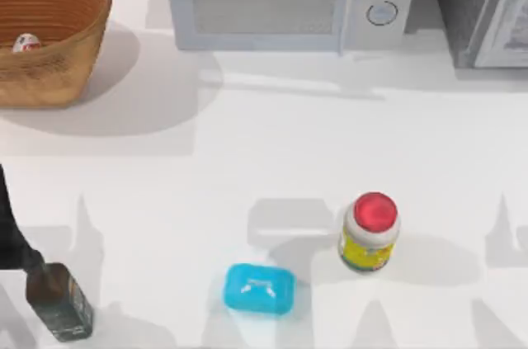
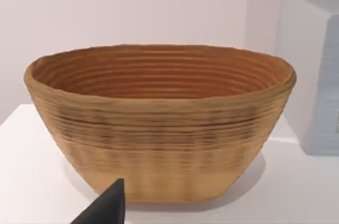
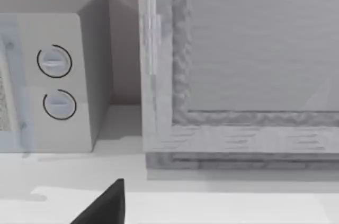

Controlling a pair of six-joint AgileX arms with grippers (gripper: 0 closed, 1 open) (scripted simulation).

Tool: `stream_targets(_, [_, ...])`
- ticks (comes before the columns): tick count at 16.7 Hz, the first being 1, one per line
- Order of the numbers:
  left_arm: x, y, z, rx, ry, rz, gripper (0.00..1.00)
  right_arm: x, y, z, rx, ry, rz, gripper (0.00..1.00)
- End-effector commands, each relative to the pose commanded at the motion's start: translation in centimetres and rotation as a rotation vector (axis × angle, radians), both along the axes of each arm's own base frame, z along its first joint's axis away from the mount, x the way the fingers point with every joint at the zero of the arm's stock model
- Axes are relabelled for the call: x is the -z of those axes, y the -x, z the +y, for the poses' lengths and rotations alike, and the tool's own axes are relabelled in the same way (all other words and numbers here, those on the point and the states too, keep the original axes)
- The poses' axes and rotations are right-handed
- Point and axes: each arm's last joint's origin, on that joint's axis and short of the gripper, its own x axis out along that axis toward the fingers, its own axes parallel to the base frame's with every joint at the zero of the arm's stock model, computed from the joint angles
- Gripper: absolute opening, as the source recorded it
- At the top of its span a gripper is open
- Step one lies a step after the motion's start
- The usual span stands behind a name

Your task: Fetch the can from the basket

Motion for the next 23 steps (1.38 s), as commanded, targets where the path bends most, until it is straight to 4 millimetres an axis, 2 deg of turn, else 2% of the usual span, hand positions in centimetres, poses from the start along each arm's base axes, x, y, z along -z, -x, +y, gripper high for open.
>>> stream_targets(3, [-0.2, 0.0, 0.0, 0.002, -0.001, 0.005, 1.0, 0.0, 0.0, 0.0, 0.0, 0.0, 0.0, 1.0])
stream_targets(6, [-2.0, -0.1, -0.1, 0.013, -0.005, 0.051, 1.0, 0.0, 0.0, 0.0, 0.0, 0.0, 0.0, 1.0])
stream_targets(9, [-5.2, -0.8, -0.1, 0.025, -0.012, 0.147, 1.0, 0.0, 0.0, 0.0, 0.0, 0.0, 0.0, 1.0])
stream_targets(12, [-9.2, -2.9, -0.1, 0.036, -0.02, 0.283, 1.0, 0.0, 0.0, 0.0, 0.0, 0.0, 0.0, 1.0])
stream_targets(15, [-13.2, -6.8, -0.1, 0.045, -0.027, 0.451, 1.0, 0.0, 0.0, 0.0, 0.0, 0.0, 0.0, 1.0])
stream_targets(18, [-16.0, -12.7, 0.2, 0.053, -0.033, 0.635, 1.0, 0.0, 0.0, 0.0, 0.0, 0.0, 0.0, 1.0])
stream_targets(21, [-16.7, -19.6, 0.7, 0.057, -0.032, 0.816, 1.0, 0.0, 0.0, 0.0, 0.0, 0.0, 0.0, 1.0])
stream_targets(23, [-16.0, -24.3, 1.2, 0.059, -0.027, 0.93, 1.0, 0.0, 0.0, 0.0, 0.0, 0.0, 0.0, 1.0])
